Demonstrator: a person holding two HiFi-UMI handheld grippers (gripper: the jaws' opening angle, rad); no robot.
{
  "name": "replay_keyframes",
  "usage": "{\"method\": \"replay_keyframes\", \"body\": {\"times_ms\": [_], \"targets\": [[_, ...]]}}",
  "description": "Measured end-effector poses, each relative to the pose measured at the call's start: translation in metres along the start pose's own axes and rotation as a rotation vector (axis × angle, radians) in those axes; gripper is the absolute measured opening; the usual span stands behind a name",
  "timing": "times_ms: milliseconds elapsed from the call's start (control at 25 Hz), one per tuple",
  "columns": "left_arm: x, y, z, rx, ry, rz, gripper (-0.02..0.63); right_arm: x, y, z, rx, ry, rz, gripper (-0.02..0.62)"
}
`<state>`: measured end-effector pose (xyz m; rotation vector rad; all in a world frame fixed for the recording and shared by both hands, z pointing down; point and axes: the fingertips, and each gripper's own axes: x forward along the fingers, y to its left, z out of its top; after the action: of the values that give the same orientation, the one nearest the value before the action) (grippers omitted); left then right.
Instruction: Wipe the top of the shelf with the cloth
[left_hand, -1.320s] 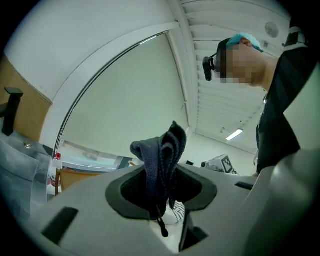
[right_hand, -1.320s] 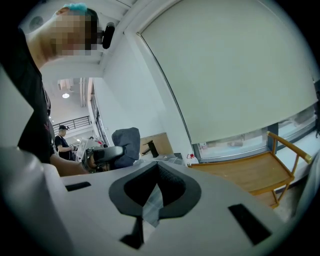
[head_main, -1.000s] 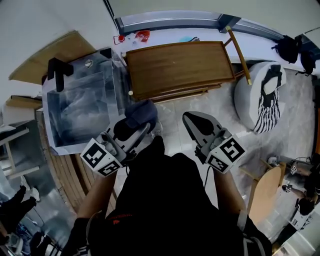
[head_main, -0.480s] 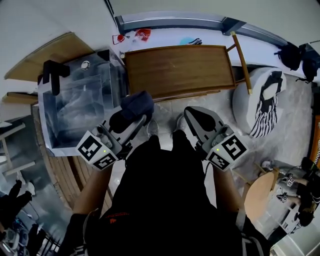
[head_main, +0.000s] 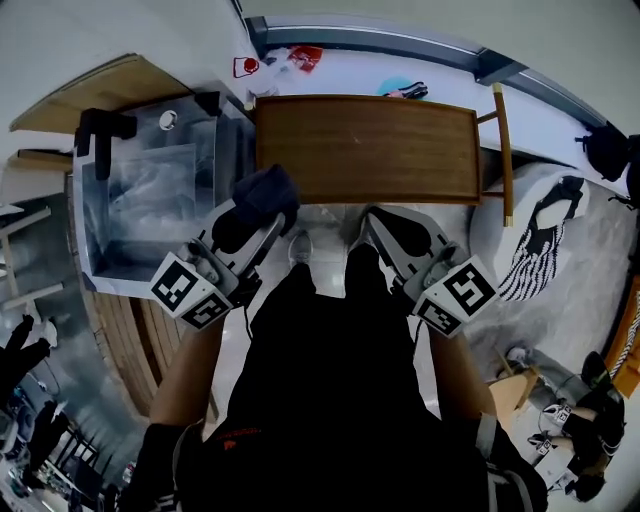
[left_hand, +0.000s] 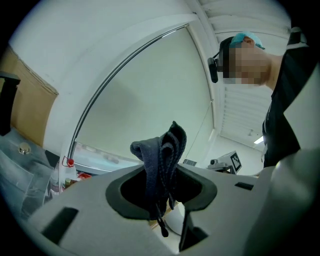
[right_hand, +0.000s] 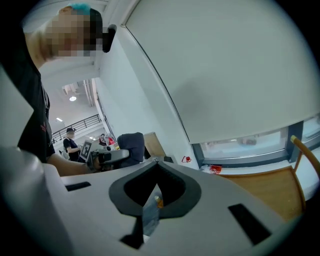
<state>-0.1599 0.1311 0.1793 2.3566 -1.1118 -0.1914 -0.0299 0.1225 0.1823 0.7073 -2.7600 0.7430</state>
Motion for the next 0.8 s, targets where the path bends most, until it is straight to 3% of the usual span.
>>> {"method": "replay_keyframes", "body": {"times_ms": [800], "targets": [[0.060, 0.077, -0.048, -0.068, -0.002, 0.298, 0.146, 0.030, -0.108, -0.025, 0.047, 0.164, 0.179, 0.005]]}}
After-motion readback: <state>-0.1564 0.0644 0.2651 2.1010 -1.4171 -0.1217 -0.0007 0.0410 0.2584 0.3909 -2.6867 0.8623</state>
